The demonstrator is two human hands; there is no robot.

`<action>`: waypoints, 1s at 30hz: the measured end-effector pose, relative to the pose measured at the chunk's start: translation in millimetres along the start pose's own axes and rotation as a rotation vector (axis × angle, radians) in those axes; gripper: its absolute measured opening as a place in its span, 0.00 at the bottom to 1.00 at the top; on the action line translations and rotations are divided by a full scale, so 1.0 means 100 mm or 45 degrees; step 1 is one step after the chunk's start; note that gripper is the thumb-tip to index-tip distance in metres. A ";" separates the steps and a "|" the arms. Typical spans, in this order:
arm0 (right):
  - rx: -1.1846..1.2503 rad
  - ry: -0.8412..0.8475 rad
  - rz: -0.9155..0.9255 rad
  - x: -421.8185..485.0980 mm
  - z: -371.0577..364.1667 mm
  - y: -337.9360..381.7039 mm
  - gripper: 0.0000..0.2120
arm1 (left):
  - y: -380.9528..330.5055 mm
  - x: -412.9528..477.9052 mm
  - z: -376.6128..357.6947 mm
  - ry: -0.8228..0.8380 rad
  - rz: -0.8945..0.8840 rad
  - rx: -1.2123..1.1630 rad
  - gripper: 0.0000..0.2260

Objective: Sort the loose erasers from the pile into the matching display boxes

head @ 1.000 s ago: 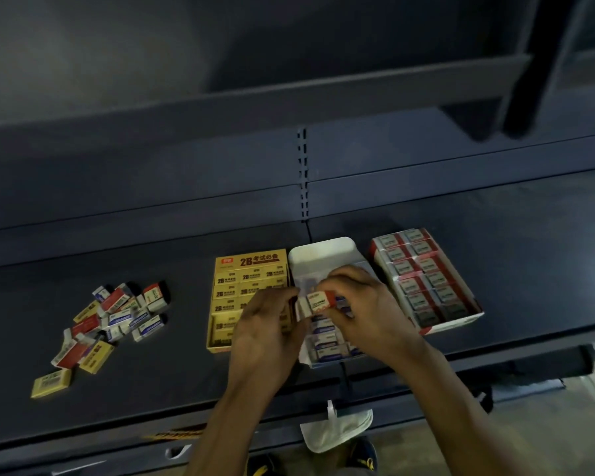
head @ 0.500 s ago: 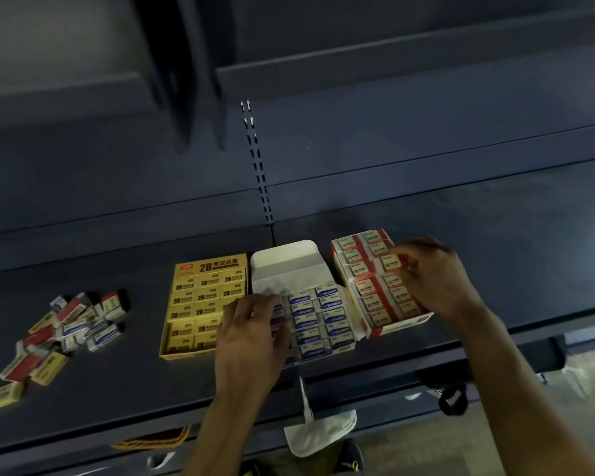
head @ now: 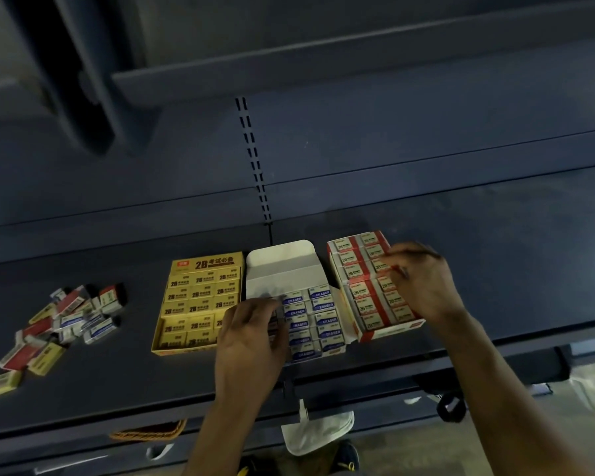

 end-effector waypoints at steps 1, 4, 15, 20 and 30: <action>-0.004 0.002 0.001 0.00 -0.01 -0.01 0.12 | -0.01 0.00 0.00 -0.004 -0.005 0.001 0.13; -0.044 0.004 -0.008 -0.01 -0.02 0.01 0.13 | -0.06 0.03 0.03 -0.023 -0.029 0.012 0.13; 0.131 0.050 0.317 -0.26 -0.72 1.09 0.12 | 0.33 0.00 0.10 0.002 0.009 0.033 0.13; 0.206 0.202 0.489 -0.37 -1.20 1.69 0.08 | 0.74 -0.04 0.21 0.009 0.056 0.082 0.14; 0.249 0.325 0.577 -0.37 -1.95 2.56 0.10 | 1.73 -0.15 0.41 0.041 0.153 0.183 0.15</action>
Point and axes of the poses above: each hand's wrist, its own x-axis towards the middle knuckle, its own z-axis out of the back of the hand, y = z × x, the point moved 9 cm from there along x, towards the middle knuckle, and after that the axes turned 15 degrees about x, right-handed, at the moved point
